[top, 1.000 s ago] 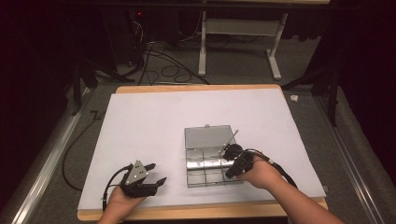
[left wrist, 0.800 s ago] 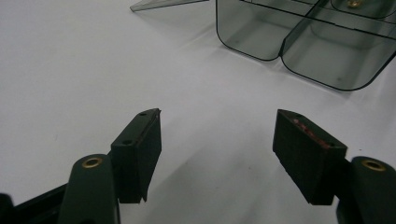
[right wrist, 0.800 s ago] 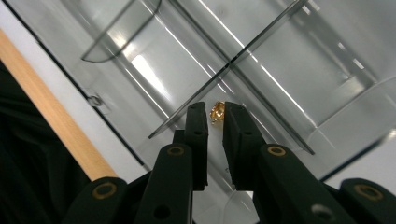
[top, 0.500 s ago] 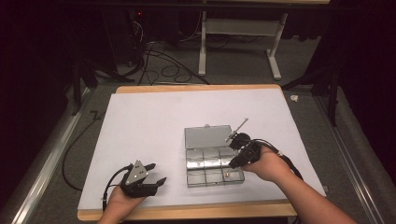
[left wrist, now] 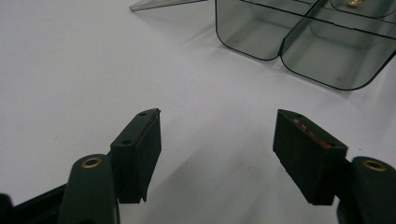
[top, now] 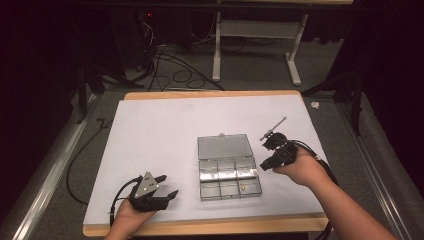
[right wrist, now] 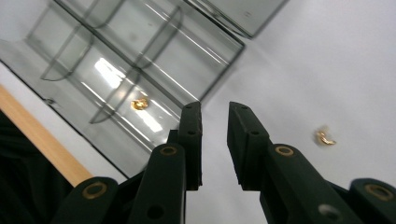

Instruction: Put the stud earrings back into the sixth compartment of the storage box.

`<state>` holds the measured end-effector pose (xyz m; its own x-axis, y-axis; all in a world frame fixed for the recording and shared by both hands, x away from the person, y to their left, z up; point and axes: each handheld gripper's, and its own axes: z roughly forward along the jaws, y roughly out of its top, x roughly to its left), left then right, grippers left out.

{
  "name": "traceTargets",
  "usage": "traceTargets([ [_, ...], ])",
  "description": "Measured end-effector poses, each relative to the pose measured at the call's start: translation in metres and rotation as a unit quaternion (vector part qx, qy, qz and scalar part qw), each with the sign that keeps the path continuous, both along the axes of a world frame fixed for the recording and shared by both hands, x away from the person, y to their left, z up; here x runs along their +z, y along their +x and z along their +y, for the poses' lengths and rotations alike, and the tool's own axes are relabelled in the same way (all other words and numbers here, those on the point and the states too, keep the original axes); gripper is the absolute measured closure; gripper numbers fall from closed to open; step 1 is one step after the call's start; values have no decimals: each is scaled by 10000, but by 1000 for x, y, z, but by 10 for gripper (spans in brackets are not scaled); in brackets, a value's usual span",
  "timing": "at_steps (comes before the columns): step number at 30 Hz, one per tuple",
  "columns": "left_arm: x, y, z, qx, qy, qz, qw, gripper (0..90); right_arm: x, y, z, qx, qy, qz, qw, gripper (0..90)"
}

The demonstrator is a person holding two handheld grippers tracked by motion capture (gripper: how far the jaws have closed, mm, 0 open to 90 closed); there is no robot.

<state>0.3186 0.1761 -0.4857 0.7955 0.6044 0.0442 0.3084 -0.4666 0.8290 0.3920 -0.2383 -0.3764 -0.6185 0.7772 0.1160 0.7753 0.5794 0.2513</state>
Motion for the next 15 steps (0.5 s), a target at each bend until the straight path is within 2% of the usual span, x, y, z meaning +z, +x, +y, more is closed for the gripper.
traceTargets([
  [2, 0, 0, 0, -3, 1, -2, 10000, 332, -1, 1, -3, 11, 8, -21, 10000, 761],
  [7, 0, 0, 0, -14, 14, -1, 10000, 330, -9, 4, -19, -210, -5, 53, 9998, 758],
  [15, 0, 0, -1, -25, 47, 9, 10000, 328, -21, 8, -32, -370, -200, 123, 9990, 744],
])
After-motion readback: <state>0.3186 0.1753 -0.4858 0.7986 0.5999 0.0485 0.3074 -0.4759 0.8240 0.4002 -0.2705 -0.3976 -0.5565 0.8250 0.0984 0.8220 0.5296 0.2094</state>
